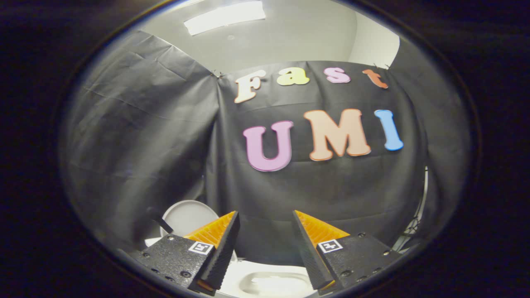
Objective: Open the toilet lid.
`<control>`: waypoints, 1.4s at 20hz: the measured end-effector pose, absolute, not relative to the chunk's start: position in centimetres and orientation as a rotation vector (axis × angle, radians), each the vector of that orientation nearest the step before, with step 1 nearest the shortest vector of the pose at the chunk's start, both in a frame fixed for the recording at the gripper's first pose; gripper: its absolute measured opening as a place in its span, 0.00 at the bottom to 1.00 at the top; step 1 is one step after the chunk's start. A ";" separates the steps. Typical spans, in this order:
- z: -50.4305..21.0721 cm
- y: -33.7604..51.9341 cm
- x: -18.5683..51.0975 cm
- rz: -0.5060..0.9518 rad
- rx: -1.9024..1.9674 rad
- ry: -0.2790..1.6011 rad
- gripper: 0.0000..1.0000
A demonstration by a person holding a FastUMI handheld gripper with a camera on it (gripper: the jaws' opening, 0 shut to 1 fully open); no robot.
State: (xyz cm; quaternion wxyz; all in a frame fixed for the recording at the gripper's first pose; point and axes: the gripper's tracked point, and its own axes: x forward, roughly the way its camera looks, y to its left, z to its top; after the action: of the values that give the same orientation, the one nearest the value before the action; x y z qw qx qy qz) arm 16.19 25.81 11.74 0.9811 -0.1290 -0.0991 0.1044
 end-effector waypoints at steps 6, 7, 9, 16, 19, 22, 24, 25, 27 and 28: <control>10.4 15.3 14.3 0.039 -0.262 -0.188 0.78; 10.2 14.0 14.0 0.015 -0.269 -0.192 0.78; 9.5 11.9 13.7 -0.017 -0.275 -0.188 0.79; 5.3 5.5 13.7 -0.135 -0.269 -0.061 0.81; 4.4 4.6 14.0 -0.157 -0.212 -0.052 0.80; 3.1 3.0 13.0 -0.172 -0.156 -0.039 0.80; 2.6 2.4 12.9 -0.181 -0.136 -0.024 0.81; 2.6 2.4 12.7 -0.181 -0.125 -0.021 0.80; 2.4 2.3 12.5 -0.173 -0.107 -0.029 0.79; 2.3 2.2 12.4 -0.169 -0.101 -0.032 0.79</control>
State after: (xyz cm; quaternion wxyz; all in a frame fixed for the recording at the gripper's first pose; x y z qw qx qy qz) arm 12.43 2.19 2.31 0.9950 -0.0505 -0.0162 -0.0844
